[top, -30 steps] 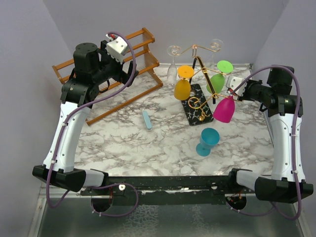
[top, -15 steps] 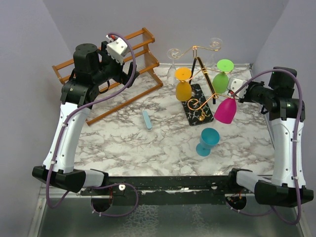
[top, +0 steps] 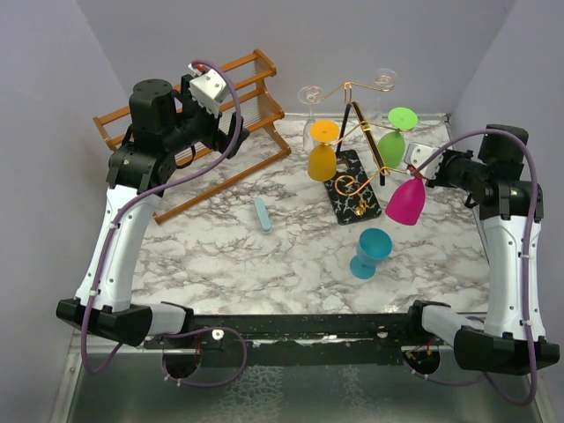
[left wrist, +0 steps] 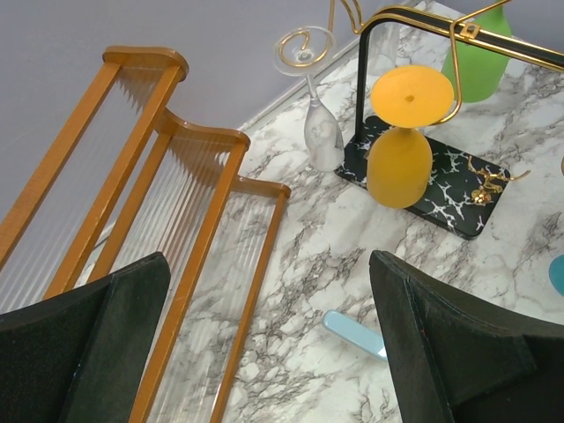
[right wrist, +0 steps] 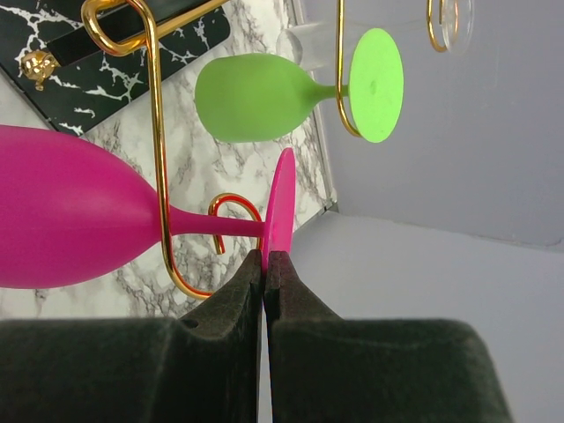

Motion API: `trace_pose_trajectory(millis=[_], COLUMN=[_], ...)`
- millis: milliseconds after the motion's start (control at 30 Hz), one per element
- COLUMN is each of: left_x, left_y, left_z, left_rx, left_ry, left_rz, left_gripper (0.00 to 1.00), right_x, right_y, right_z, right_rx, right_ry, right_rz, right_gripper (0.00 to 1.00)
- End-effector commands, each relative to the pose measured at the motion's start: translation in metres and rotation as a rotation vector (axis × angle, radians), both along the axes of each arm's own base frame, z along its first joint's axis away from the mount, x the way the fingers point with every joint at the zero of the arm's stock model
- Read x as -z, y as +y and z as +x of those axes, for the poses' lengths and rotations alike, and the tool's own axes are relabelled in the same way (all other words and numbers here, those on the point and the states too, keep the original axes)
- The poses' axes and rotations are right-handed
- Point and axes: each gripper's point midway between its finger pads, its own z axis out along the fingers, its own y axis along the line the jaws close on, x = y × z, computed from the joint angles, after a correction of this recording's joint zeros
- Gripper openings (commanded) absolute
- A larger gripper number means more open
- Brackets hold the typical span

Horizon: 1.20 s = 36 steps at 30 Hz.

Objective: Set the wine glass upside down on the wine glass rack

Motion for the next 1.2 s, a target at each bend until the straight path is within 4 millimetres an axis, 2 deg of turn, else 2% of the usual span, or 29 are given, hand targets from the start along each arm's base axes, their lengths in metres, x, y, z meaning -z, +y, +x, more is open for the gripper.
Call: trace_pose_trajectory(millis=[0, 467, 1167], left_x=[-0.010, -0.008, -0.005], left_y=[-0.002, -0.004, -0.007], left_z=[-0.006, -0.007, -0.007], left_rx=[0.025, 0.035, 0.049], left_ry=[-0.031, -0.024, -0.014], left_rz=[-0.026, -0.028, -0.032], left_gripper=[0.99, 0.99, 0.99], right_x=[-0.006, -0.001, -0.004], right_y=[-0.005, -0.013, -0.030], right_z=[-0.002, -0.004, 0.002], right_rx=[0.034, 0.075, 0.159], right_ry=[-0.029, -0.026, -0.059], right_rz=[-0.015, -0.039, -0.083], right_gripper=[0.01, 0.04, 0.04])
